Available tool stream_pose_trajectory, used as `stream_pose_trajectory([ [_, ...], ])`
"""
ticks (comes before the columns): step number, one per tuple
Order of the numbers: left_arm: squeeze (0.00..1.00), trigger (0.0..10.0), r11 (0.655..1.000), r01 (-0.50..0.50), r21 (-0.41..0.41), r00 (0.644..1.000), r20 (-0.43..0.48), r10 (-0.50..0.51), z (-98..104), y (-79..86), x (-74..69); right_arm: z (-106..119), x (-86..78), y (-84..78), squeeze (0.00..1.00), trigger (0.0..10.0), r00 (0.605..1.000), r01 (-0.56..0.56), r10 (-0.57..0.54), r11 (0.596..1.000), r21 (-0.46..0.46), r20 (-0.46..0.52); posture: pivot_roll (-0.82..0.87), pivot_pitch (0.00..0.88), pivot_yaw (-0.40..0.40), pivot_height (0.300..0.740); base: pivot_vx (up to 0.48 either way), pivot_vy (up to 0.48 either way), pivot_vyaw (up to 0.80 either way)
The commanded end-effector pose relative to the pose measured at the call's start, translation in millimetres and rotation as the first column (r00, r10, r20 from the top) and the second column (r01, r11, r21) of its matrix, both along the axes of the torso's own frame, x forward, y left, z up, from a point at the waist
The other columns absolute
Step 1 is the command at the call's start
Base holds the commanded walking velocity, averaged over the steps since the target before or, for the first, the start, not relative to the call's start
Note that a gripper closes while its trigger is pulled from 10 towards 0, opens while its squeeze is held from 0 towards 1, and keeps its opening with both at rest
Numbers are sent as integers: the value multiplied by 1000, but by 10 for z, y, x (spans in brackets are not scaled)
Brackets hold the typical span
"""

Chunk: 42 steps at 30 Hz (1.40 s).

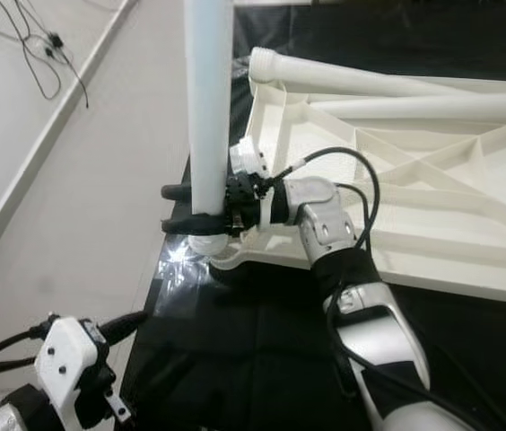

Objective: Building children table

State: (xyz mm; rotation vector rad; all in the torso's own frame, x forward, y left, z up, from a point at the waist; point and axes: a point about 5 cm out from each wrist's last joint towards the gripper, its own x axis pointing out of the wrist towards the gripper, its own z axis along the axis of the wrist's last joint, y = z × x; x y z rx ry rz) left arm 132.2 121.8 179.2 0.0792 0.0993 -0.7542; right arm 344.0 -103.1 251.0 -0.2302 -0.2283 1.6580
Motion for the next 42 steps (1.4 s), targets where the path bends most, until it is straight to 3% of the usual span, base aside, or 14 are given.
stream_pose_trajectory([
  [1, 0, 10000, 999, -1, 34, 1000, -24, 2, -28, 15, -36, -122, -15, 16, 0, 10000, 999, -14, 13, 999, -37, -31, 168, 425, 135, 740, 0, 0, 0],
  [6, 0, 10000, 999, -5, 37, 1000, -21, 6, -2, 13, -78, -55, -20, -64, 0, 10000, 999, -34, 36, 996, -82, 19, 177, 439, 143, 740, 0, 0, 0],
  [11, 0, 10000, 999, -11, 46, 1000, -14, 12, -17, 5, -122, -100, -156, -111, 0, 10000, 992, -103, 115, 976, -190, 54, 175, 446, 147, 740, 0, 0, 0],
  [14, 0, 10000, 998, -22, 55, 1000, -3, 23, -20, -1, -122, -220, -253, -65, 0, 10000, 979, -148, 182, 944, -296, 89, 167, 446, 145, 740, 0, 0, 0],
  [21, 0, 10000, 998, -25, 64, 1000, 5, 24, -16, -12, -107, -237, -200, -49, 0, 10000, 977, -136, 183, 929, -344, 106, 165, 442, 141, 740, 0, 0, 0],
  [28, 0, 10000, 997, -34, 67, 999, 11, 34, -15, -21, -96, -171, -168, -24, 0, 10000, 971, -178, 231, 874, -453, 63, 144, 436, 131, 740, 0, 0, 0],
  [31, 0, 10000, 997, -40, 63, 999, 12, 39, -15, -30, -93, -111, -131, 40, 0, 10000, 972, -190, 233, 871, -453, 39, 138, 432, 127, 740, 0, 0, 0],
  [35, 0, 10000, 997, -44, 60, 999, 13, 43, -15, -40, -86, -68, -47, 103, 0, 10000, 982, -171, 191, 898, -407, 10, 132, 428, 122, 740, 0, 0, 0],
  [39, 0, 10000, 997, -45, 59, 999, 16, 44, -22, -53, -69, -16, 56, 169, 0, 10000, 990, -138, 129, 954, -267, -52, 125, 418, 119, 740, 0, 0, 0],
  [42, 0, 10000, 997, -45, 58, 999, 17, 44, -23, -55, -65, -12, 59, 170, 0, 10000, 989, -141, 127, 963, -229, -72, 125, 418, 118, 740, 0, 0, 0],
])
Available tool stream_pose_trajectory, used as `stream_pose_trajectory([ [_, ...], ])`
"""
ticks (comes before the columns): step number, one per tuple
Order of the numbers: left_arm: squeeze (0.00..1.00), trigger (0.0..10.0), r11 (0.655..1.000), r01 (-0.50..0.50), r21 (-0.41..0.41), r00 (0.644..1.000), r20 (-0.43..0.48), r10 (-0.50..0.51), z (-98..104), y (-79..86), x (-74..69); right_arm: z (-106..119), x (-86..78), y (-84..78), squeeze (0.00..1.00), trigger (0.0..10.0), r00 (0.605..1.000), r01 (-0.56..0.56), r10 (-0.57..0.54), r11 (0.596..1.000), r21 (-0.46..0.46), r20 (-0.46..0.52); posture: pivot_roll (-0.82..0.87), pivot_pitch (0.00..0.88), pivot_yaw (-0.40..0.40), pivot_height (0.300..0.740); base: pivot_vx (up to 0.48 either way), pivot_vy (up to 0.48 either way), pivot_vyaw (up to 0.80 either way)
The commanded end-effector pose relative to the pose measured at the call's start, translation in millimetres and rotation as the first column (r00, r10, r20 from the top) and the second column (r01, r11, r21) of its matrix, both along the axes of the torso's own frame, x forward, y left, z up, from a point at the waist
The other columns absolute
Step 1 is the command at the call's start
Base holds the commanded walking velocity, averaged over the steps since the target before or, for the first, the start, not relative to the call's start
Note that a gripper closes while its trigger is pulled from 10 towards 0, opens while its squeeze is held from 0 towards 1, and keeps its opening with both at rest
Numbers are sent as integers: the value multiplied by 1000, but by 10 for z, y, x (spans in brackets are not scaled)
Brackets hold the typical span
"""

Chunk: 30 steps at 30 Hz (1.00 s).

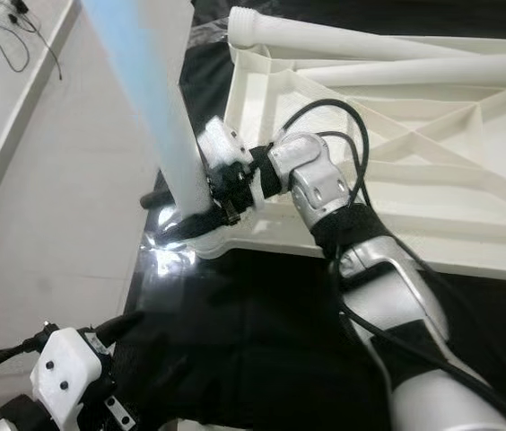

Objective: Building children table

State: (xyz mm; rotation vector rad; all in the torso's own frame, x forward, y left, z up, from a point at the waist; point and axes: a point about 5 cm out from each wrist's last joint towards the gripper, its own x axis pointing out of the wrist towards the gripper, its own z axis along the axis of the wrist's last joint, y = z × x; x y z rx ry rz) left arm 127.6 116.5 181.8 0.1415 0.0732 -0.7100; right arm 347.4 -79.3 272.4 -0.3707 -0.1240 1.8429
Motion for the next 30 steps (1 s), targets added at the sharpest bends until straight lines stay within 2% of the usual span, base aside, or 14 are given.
stream_pose_trajectory([
  [1, 0, 10000, 1000, -6, 9, 999, -32, 6, -51, -4, -15, -227, 14, -74, 0, 10000, 995, 31, -34, 999, -29, -97, 125, 416, 119, 740, 0, 0, 0],
  [6, 0, 10000, 1000, -5, 9, 1000, -29, 6, -52, -5, -14, -293, -39, -109, 0, 10000, 994, 11, -11, 1000, 1, -106, 125, 416, 119, 740, 0, 0, 0],
  [11, 0, 10000, 1000, -2, 12, 1000, -25, 3, -55, -9, -5, -410, -111, -140, 0, 10000, 1000, 6, -6, 1000, -14, -15, 117, 413, 119, 740, 0, 0, 0],
  [13, 0, 10000, 1000, -2, 12, 1000, -25, 3, -55, -9, -5, -410, -111, -140, 0, 10000, 1000, 6, -6, 1000, -14, -15, 117, 413, 119, 740, 0, 0, 0],
  [15, 0, 10000, 1000, 0, 16, 1000, -22, 1, -63, -12, 15, -441, -102, -146, 0, 10000, 993, 82, -80, 996, -25, 89, 113, 411, 117, 740, 0, 0, 0],
  [17, 0, 10000, 1000, 0, 16, 1000, -22, 1, -63, -12, 15, -441, -102, -146, 0, 10000, 993, 82, -80, 996, -25, 89, 113, 411, 117, 740, 0, 0, 0],
  [18, 0, 10000, 1000, 1, 19, 1000, -19, -1, -66, -13, 23, -446, -104, -156, 0, 10000, 986, 111, -106, 993, -31, 132, 113, 411, 117, 740, 0, 0, 0],
  [21, 0, 10000, 1000, 2, 21, 1000, -17, -1, -71, -14, 33, -442, -114, -173, 0, 10000, 981, 129, -122, 991, -40, 150, 104, 407, 117, 740, 0, 0, 0],
  [24, 0, 10000, 1000, 3, 22, 1000, -12, -3, -77, -17, 56, -458, -102, -209, 0, 10000, 969, 193, -173, 976, -102, 177, 91, 404, 114, 740, 0, 0, 0],
  [30, 0, 10000, 1000, 4, 22, 1000, -6, -4, -82, -24, 83, -424, -98, -224, 0, 10000, 966, 220, -196, 966, -134, 171, 82, 398, 108, 740, 0, 0, 0],
])
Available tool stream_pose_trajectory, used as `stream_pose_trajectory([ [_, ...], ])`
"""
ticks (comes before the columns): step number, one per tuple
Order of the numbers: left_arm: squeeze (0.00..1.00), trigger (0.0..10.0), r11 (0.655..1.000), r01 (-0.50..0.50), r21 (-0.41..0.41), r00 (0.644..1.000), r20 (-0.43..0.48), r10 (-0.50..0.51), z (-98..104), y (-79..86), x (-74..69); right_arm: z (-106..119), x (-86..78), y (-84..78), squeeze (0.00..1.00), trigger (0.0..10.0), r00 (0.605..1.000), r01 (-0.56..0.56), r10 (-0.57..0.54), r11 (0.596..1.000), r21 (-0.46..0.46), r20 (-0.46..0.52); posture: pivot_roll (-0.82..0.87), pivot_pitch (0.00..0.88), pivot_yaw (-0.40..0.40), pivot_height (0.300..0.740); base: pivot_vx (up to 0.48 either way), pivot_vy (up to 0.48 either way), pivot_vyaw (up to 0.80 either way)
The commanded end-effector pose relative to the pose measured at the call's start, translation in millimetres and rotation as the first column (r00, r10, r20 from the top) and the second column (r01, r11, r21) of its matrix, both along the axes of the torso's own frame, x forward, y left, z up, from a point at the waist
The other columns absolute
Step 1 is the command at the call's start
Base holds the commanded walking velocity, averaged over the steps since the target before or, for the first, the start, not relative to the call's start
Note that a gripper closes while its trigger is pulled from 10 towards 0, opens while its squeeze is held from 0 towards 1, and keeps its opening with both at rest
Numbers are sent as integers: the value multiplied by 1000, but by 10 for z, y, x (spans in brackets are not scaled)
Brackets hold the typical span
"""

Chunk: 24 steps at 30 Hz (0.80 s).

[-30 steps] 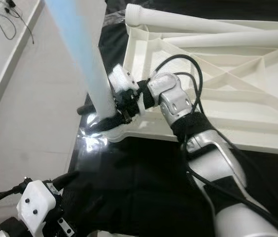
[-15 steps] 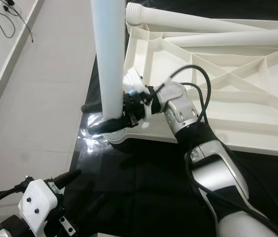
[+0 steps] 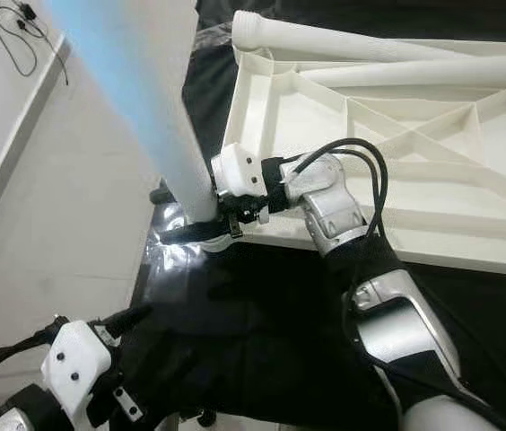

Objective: Building children table

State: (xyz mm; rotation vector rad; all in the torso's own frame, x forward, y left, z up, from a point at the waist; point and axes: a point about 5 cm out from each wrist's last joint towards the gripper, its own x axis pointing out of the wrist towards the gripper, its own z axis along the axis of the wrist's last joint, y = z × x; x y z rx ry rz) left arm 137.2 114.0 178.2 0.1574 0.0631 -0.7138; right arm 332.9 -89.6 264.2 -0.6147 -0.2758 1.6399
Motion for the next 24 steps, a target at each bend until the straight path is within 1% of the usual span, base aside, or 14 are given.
stream_pose_trajectory([
  [1, 0, 10000, 1000, -1, 11, 1000, -20, 1, -47, 0, -13, -342, 47, -120, 0, 10000, 989, 74, -91, 988, -137, -118, 82, 398, 108, 740, 0, 0, 0],
  [2, 0, 10000, 1000, -2, 11, 1000, -14, 2, -48, -4, 2, -302, 63, -118, 0, 10000, 984, 87, -106, 987, -136, -141, 76, 394, 102, 740, 0, 0, 0],
  [4, 0, 10000, 1000, -2, 11, 1000, -14, 2, -48, -4, 2, -302, 63, -118, 0, 10000, 984, 87, -106, 987, -136, -141, 76, 394, 102, 740, 0, 0, 0],
  [5, 0, 10000, 1000, -4, 11, 1000, -9, 4, -50, -7, 16, -269, 86, -109, 0, 10000, 978, 104, -125, 986, -129, -166, 72, 391, 98, 740, 0, 0, 0],
  [6, 0, 10000, 1000, -4, 11, 1000, -9, 4, -50, -7, 16, -269, 86, -109, 0, 10000, 978, 104, -125, 986, -129, -166, 72, 391, 98, 740, 0, 0, 0],
  [8, 0, 10000, 1000, -7, 11, 1000, -2, 7, -52, -14, 37, -237, 119, -81, 0, 10000, 962, 145, -162, 985, -93, -218, 68, 388, 95, 740, 0, 0, 0],
  [11, 0, 10000, 1000, -7, 11, 1000, 1, 7, -53, -16, 44, -240, 127, -72, 0, 10000, 954, 172, -185, 982, -75, -235, 67, 389, 95, 740, 0, 0, 0],
  [12, 0, 10000, 1000, -7, 11, 1000, 3, 7, -55, -17, 48, -253, 134, -71, 0, 10000, 945, 197, -206, 978, -62, -253, 65, 388, 95, 740, 0, 0, 0],
  [13, 0, 10000, 1000, -7, 11, 1000, 3, 7, -55, -17, 48, -253, 134, -71, 0, 10000, 945, 197, -206, 978, -62, -253, 65, 388, 95, 740, 0, 0, 0],
  [14, 0, 10000, 1000, -5, 12, 1000, 5, 5, -55, -18, 53, -281, 139, -78, 0, 10000, 932, 243, -246, 969, -45, -265, 63, 390, 97, 740, 0, 0, 0],
  [16, 0, 10000, 1000, -5, 12, 1000, 5, 5, -55, -18, 53, -281, 139, -78, 0, 10000, 932, 243, -246, 969, -45, -265, 63, 390, 97, 740, 0, 0, 0],
  [20, 0, 10000, 1000, -3, 11, 1000, 5, 3, -60, -20, 55, -365, 112, -96, 0, 10000, 919, 278, -276, 960, -34, -281, 63, 391, 98, 740, 0, 0, 0],
  [24, 0, 10000, 1000, -2, 12, 1000, 6, 2, -64, -21, 58, -399, 90, -102, 0, 10000, 909, 315, -303, 949, -6, -287, 63, 392, 101, 740, 0, 0, 0],
])
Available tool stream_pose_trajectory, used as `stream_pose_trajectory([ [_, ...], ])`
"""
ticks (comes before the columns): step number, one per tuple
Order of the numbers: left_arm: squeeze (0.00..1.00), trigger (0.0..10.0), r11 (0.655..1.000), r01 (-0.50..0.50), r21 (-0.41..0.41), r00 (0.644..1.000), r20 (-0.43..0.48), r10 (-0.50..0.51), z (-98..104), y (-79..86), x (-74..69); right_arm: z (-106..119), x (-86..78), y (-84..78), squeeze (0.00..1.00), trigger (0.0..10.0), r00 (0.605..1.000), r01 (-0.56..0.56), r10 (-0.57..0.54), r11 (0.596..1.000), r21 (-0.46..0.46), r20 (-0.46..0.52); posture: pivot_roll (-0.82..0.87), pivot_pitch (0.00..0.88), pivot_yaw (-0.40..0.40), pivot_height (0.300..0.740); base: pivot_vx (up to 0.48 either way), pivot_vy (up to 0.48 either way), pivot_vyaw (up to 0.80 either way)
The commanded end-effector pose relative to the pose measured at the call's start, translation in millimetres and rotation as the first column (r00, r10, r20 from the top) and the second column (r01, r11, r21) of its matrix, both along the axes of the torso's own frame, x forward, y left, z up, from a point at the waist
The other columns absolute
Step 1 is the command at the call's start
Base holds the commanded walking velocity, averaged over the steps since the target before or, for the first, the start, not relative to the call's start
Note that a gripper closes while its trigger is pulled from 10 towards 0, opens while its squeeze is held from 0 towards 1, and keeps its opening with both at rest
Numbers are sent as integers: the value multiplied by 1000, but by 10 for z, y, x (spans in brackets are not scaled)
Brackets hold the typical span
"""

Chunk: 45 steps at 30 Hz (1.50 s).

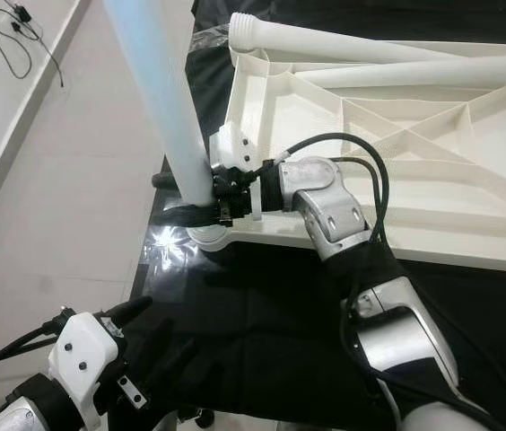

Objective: Building children table

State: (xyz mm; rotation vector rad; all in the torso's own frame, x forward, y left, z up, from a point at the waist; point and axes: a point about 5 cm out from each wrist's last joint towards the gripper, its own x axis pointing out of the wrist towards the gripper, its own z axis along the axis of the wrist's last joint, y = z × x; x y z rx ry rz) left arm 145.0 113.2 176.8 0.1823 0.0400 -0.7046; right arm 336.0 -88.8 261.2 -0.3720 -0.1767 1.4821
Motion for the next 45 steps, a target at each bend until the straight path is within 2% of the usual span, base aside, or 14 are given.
stream_pose_trajectory([
  [1, 0, 10000, 1000, 5, -2, 1000, -24, -5, -50, -14, -23, -378, 54, -112, 0, 10000, 986, 131, -140, 987, -87, -95, 63, 392, 100, 740, 0, 0, 0],
  [7, 0, 10000, 1000, 6, 0, 1000, -22, -6, -54, -15, -24, -423, 21, -102, 0, 10000, 975, 202, -206, 978, -55, -81, 59, 392, 98, 740, 0, 0, 0],
  [17, 0, 10000, 1000, 7, 0, 1000, -20, -7, -60, -12, -10, -515, -159, -32, 0, 10000, 946, 309, -309, 951, -20, -101, 44, 391, 102, 740, 0, 0, 0],
  [26, 0, 10000, 1000, 9, 3, 1000, -14, -9, -69, -13, 4, -508, -148, -29, 0, 10000, 910, 410, -412, 911, -40, -45, 35, 380, 97, 740, 0, 0, 0],
  [28, 0, 10000, 1000, 8, 5, 1000, -12, -8, -73, -14, 6, -539, -177, -24, 0, 10000, 870, 491, -493, 870, -41, -29, 31, 379, 96, 740, 0, 0, 0],
  [30, 0, 10000, 1000, 9, 5, 1000, -12, -9, -74, -14, 6, -555, -206, -18, 0, 10000, 851, 523, -524, 851, -42, -26, 31, 379, 96, 740, 0, 0, 0],
  [32, 0, 10000, 1000, 11, 6, 1000, -13, -11, -78, -14, 7, -643, -306, -12, 0, 10000, 758, 651, -652, 758, -32, -20, 26, 375, 96, 740, 0, 0, 0],
  [33, 0, 10000, 1000, 11, 6, 1000, -13, -11, -78, -14, 7, -643, -306, -12, 0, 10000, 758, 651, -652, 758, -32, -20, 26, 375, 96, 740, 0, 0, 0],
  [35, 0, 10000, 1000, 13, 6, 1000, -14, -13, -81, -13, 8, -697, -405, 12, 0, 10000, 677, 735, -735, 678, -8, -48, 22, 375, 95, 740, 0, 0, 0],
  [36, 0, 10000, 1000, 13, 6, 1000, -14, -13, -81, -13, 8, -697, -405, 12, 0, 10000, 677, 735, -735, 678, -8, -48, 22, 375, 95, 740, 0, 0, 0],
  [37, 0, 10000, 1000, 15, 7, 1000, -14, -14, -84, -13, 10, -710, -455, 34, 0, 10000, 642, 766, -763, 643, 5, -69, 20, 373, 94, 740, 0, 0, 0],
  [38, 0, 10000, 1000, 17, 8, 1000, -14, -16, -88, -12, 16, -701, -543, 78, 0, 10000, 571, 820, -814, 570, 43, -107, 20, 371, 92, 740, 0, 0, 0],
  [39, 0, 10000, 1000, 17, 8, 1000, -14, -16, -88, -12, 16, -701, -543, 78, 0, 10000, 571, 820, -814, 570, 43, -107, 20, 371, 92, 740, 0, 0, 0],
  [45, 0, 10000, 1000, 14, 11, 1000, -6, -14, -96, -9, 46, -677, -687, 213, 0, 10000, 478, 878, -861, 465, 112, -175, 18, 365, 94, 740, 0, 0, 0],
])
